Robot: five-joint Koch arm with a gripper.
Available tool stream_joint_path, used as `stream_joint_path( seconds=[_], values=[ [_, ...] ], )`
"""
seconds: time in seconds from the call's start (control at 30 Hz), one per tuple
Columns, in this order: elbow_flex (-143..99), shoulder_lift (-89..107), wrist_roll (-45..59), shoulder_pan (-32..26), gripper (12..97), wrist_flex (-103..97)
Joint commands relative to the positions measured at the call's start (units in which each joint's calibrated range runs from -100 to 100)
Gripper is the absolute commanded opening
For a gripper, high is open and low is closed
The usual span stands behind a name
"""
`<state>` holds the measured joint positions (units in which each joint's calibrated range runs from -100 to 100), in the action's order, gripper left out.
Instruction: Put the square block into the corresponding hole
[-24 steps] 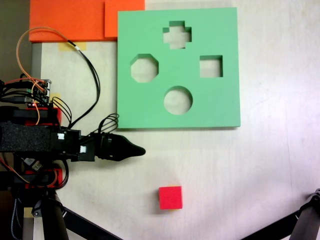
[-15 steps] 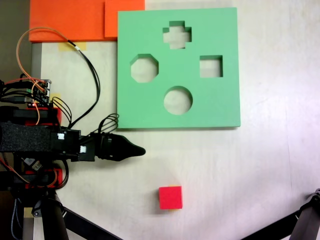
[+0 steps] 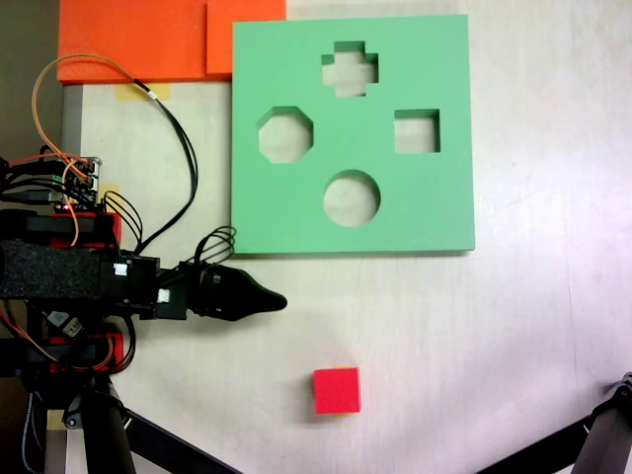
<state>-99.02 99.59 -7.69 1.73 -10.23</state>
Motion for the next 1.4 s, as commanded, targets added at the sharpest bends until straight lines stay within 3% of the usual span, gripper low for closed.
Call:
stream_joint_path(
  seconds=[0.0, 0.23, 0.43, 0.77, 0.93, 1.1, 1.37],
  values=[
    [-0.98, 0.41, -6.89, 1.32, 49.9, 2.29],
    [-0.98, 0.41, -22.22, 6.01, 45.7, 6.81],
    [22.95, 0.41, -34.04, 8.25, 44.2, 54.86],
    [48.67, 0.41, -32.92, 9.04, 42.5, 79.71],
    [68.11, -18.44, -30.57, 9.13, 68.9, 91.55],
    [80.48, -34.09, -30.28, 9.23, 83.2, 94.63],
    [105.50, -61.88, -28.57, 9.23, 84.8, 101.08]
  ],
)
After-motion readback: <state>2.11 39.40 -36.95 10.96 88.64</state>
